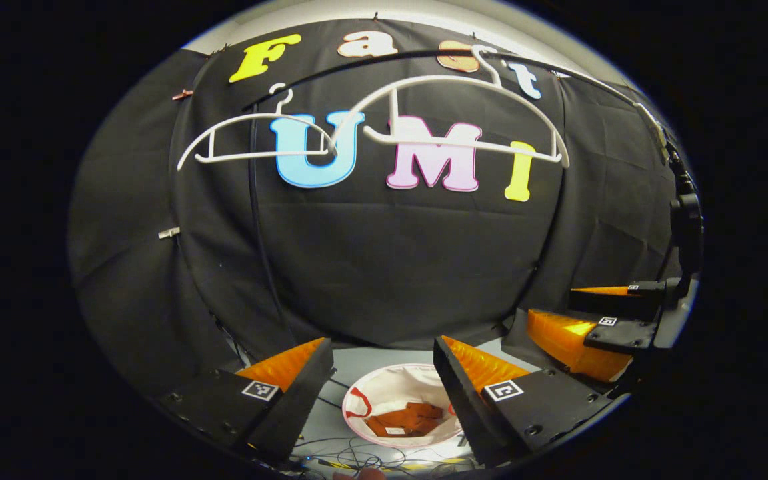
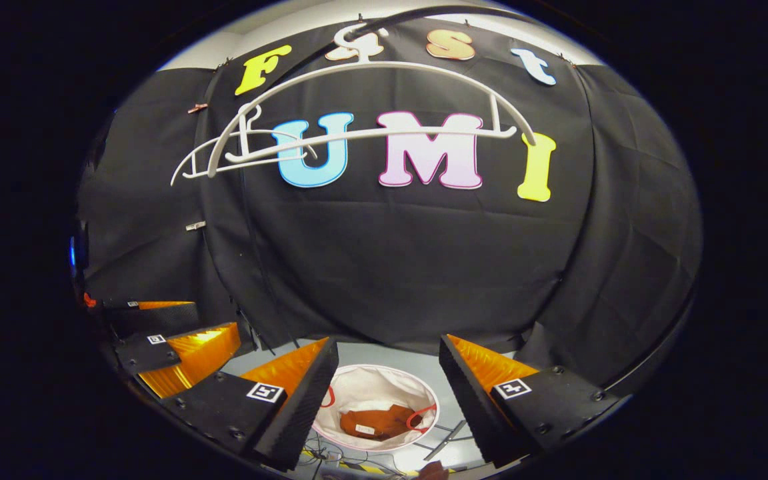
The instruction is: Grasp the clothes on the hanger with both hands and then place them into the laundry hamper below.
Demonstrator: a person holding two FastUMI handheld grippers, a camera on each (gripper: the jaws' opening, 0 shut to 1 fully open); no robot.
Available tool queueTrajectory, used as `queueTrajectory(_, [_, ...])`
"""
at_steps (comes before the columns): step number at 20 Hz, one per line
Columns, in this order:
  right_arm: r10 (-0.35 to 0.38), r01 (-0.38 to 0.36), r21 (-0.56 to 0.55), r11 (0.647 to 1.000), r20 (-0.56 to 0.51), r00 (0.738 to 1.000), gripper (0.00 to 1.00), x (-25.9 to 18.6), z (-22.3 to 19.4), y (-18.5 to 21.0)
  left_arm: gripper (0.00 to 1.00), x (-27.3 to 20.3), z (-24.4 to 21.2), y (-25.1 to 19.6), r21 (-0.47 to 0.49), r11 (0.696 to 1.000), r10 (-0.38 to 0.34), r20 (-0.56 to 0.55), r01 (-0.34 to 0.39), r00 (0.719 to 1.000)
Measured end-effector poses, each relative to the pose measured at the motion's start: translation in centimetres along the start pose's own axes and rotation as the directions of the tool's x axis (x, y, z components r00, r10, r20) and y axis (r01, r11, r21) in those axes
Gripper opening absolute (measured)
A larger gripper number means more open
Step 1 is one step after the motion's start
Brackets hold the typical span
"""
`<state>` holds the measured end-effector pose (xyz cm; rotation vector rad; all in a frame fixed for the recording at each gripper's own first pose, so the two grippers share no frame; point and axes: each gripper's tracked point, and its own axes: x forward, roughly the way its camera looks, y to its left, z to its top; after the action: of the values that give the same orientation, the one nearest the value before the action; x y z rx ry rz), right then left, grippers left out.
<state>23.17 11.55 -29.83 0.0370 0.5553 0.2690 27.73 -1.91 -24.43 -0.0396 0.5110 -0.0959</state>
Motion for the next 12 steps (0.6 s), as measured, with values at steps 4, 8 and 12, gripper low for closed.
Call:
queueTrajectory(4, [-0.04,0.04,0.004,0.999,0.081,0.996,0.98,-1.8,3.3,0.2,0.96,-3.0,4.4,0.6,0.011,1.0,-0.008,0.096,0.007,0.995])
queueTrajectory(8, [-0.074,0.071,0.022,0.997,0.178,0.981,0.98,-4.5,7.5,0.2,0.96,-6.3,7.1,0.9,0.017,1.0,-0.025,0.179,0.022,0.984])
queueTrajectory(12, [-0.13,0.125,0.036,0.992,0.266,0.955,0.98,-7.0,11.0,-0.8,0.96,-9.3,8.2,1.3,0.016,1.0,-0.029,0.225,0.026,0.974])
